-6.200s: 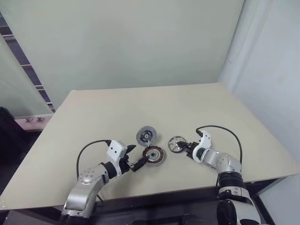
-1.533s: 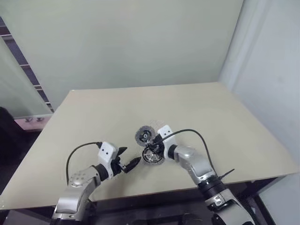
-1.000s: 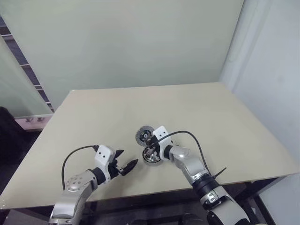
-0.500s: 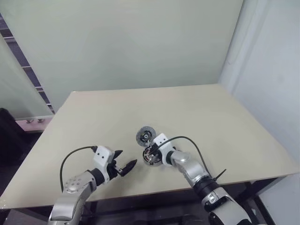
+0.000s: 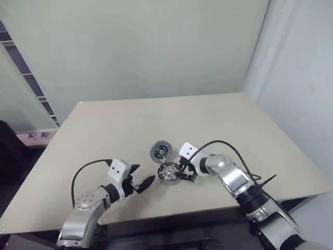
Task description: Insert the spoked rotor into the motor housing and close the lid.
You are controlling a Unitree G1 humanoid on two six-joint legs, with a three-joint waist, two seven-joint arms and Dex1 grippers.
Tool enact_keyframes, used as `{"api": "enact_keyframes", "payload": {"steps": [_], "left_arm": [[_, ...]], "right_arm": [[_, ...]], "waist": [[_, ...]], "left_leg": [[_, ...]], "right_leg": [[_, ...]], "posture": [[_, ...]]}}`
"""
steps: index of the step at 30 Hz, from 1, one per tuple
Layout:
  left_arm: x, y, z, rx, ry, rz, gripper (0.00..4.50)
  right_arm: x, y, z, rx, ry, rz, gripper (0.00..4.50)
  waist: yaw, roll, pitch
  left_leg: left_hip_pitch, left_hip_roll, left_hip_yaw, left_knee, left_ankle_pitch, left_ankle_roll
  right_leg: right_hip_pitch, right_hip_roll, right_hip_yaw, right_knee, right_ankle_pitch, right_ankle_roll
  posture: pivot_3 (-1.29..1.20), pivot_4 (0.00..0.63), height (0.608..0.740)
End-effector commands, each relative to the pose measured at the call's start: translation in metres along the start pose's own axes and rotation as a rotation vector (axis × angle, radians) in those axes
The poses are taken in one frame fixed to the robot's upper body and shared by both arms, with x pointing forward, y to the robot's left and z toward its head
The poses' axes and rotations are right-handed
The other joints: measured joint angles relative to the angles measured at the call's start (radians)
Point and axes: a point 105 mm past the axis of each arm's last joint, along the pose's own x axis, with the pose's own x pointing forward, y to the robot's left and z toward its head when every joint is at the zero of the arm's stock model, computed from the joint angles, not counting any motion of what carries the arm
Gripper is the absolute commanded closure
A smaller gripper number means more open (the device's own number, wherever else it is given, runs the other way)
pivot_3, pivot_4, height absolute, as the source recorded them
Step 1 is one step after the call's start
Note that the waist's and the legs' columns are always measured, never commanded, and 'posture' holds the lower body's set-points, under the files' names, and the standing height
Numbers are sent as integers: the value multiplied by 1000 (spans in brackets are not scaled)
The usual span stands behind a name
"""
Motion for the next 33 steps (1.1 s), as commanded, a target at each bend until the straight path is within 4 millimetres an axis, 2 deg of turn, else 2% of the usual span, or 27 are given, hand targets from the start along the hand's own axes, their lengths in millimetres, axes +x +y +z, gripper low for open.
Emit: {"api": "enact_keyframes", "payload": {"steps": [1, 6, 14, 20, 30, 33], "left_arm": [[5, 0, 12, 29, -36, -15, 0], [7, 0, 12, 26, -38, -23, 0], [6, -3, 10, 23, -40, -27, 0], [1, -5, 7, 20, -38, -22, 0], [1, -6, 7, 15, -35, -18, 0], [2, -6, 7, 16, -35, -19, 0]], "right_arm": [[-8, 0, 19, -136, 3, 27, 21], [-10, 8, 14, -265, 98, 98, 21], [2, 19, 9, -460, 221, 167, 21], [10, 27, 10, -473, 228, 190, 21], [18, 30, -3, -415, 261, 210, 21], [20, 30, -6, -403, 265, 207, 596]], "waist": [[0, 0, 0], [0, 0, 0], [0, -1, 0], [1, -1, 0], [1, -1, 0], [1, -1, 0]], "left_leg": [[0, 0, 0, 0, 0, 0], [0, 0, 0, 0, 0, 0], [0, 0, 0, 0, 0, 0], [0, 0, 0, 0, 0, 0], [0, 0, 0, 0, 0, 0], [0, 0, 0, 0, 0, 0]], "right_leg": [[0, 0, 0, 0, 0, 0], [0, 0, 0, 0, 0, 0], [0, 0, -1, 0, 0, 0], [0, 0, -1, 0, 0, 0], [0, 0, -1, 0, 0, 0], [0, 0, -1, 0, 0, 0]], "posture": [[0, 0, 740], [0, 0, 740], [0, 0, 740], [0, 0, 740], [0, 0, 740], [0, 0, 740]]}}
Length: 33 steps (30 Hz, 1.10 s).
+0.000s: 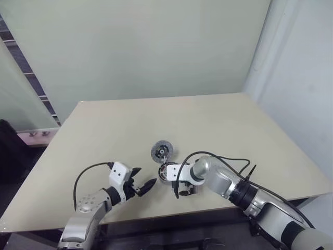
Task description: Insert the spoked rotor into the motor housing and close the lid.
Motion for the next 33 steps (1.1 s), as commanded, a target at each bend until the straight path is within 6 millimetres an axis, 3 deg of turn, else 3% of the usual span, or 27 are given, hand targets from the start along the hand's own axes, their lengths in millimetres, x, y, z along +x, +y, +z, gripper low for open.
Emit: {"api": "enact_keyframes", "payload": {"steps": [1, 11, 22, 33], "left_arm": [[3, 0, 15, 36, -47, -4, 0], [3, 0, 16, 37, -52, -3, 0], [2, 2, 16, 38, -53, 6, 0], [3, 5, 14, 23, -56, 20, 0]], "right_arm": [[-2, -7, 3, -4, -12, -37, 928], [5, -9, 5, 45, -37, -83, 4302], [0, -12, 14, 99, -88, -95, 4408], [-27, 18, 32, 324, -180, 121, 4408]], "waist": [[0, 0, 0], [0, 0, 0], [0, -1, 0], [1, -1, 0]], "left_leg": [[0, 0, 0, 0, 0, 0], [1, 0, 0, 0, 0, 0], [2, 0, 0, 0, 0, 0], [-1, 0, -1, -2, -2, -2]], "right_leg": [[0, 0, 0, 0, 0, 0], [1, 0, 0, 0, 0, 0], [1, 0, -1, 1, 0, 0], [-1, -1, -1, 0, 0, 0]], "posture": [[0, 0, 740], [0, 0, 740], [0, 0, 740], [0, 0, 740]]}}
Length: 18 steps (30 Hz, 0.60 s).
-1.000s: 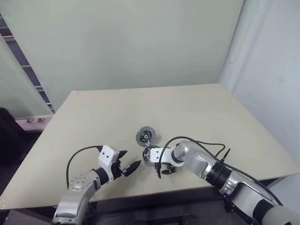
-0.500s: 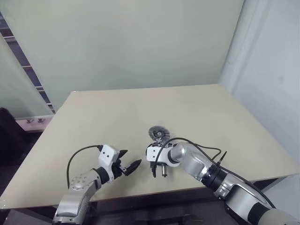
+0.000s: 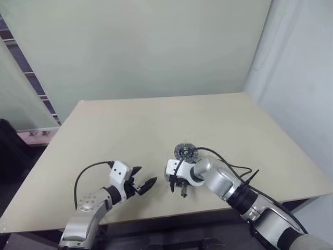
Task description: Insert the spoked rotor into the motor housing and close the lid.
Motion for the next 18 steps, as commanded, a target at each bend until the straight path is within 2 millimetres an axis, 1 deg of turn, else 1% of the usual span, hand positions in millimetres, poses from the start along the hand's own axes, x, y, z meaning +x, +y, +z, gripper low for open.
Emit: {"api": "enact_keyframes", "payload": {"steps": [1, 5, 8, 12, 15, 18], "left_arm": [[0, 6, 12, 24, -44, 17, 0], [-2, 9, 11, 23, -42, 29, 0], [-4, 12, 11, 19, -47, 49, 0], [-13, 16, 9, -1, -57, 95, 0], [-20, 15, 3, -6, -39, 111, 0], [-23, 15, 2, -12, -40, 122, 0]], "right_arm": [[-13, 13, 14, 60, -64, 86, 4408], [-14, 20, 17, 155, -85, 108, 4409], [-6, 19, 22, 255, -118, 68, 4409], [6, 14, 31, 404, -176, -11, 4409], [15, 13, 41, 507, -222, -42, 4409], [21, 12, 49, 587, -255, -67, 4409]], "waist": [[0, 0, 0], [0, 0, 0], [0, 0, 0], [-3, -1, 0], [-6, -2, -1], [-8, -2, -1]], "left_leg": [[0, 0, 0, 0, 0, 0], [0, 0, 0, -1, 0, 0], [0, 1, 0, 0, 0, 0], [0, 2, 1, -1, -1, -1], [0, 4, 2, -1, -1, -1], [0, 6, 2, 0, -2, -3]], "right_leg": [[0, 0, 0, 0, 0, 0], [-1, 0, -1, 0, 0, 0], [-1, 0, -1, 0, 0, 0], [-2, 0, -1, 0, 0, 0], [-3, 1, -1, 1, 0, 0], [-4, 2, -1, 1, 0, 0]], "posture": [[0, 0, 740], [0, 0, 740], [0, 0, 740], [0, 0, 740], [0, 0, 740], [0, 0, 740]]}}
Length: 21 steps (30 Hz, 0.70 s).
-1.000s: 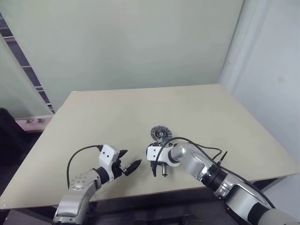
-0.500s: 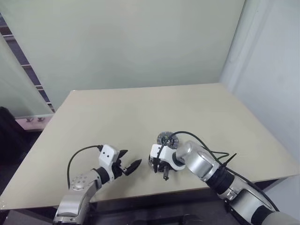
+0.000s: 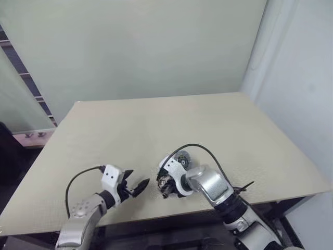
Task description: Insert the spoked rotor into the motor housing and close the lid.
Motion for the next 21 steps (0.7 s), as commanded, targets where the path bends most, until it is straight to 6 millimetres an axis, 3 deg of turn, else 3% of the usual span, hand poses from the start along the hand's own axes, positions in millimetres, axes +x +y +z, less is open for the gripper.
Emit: {"api": "enact_keyframes", "payload": {"steps": [1, 6, 14, 15, 21], "left_arm": [[-3, 1, 20, 35, -70, 13, 0], [-5, -1, 21, 34, -74, 18, 0], [-6, -2, 21, 40, -67, 15, 0], [-6, -2, 22, 40, -68, 14, 0], [-2, 1, 26, 44, -68, 11, 0]], "right_arm": [[4, 0, 14, 71, -69, -33, 4409], [8, 3, 16, 98, -87, -46, 4409], [4, 1, 20, -16, -99, -71, 4409], [3, 1, 22, -28, -106, -74, 3658], [-4, -4, 30, -122, -138, -91, 1689]], "waist": [[0, 0, 0], [0, 2, 2], [0, 3, 2], [0, 3, 2], [1, 1, 1]], "left_leg": [[0, 1, 1, 1, -1, -2], [0, 2, 1, 1, -1, -3], [-7, 2, 0, 3, -1, -3], [-7, 3, -1, 3, -1, -2], [-8, 2, 0, 5, 1, 1]], "right_leg": [[-1, 0, -1, 0, 0, 0], [-2, -2, -4, -2, 0, 0], [-11, -4, -9, -2, 0, 0], [-11, -3, -10, -2, 0, 0], [-11, -3, -10, -1, 1, -1]], "posture": [[0, 0, 740], [0, 0, 740], [0, 0, 740], [0, 0, 740], [0, 0, 740]]}}
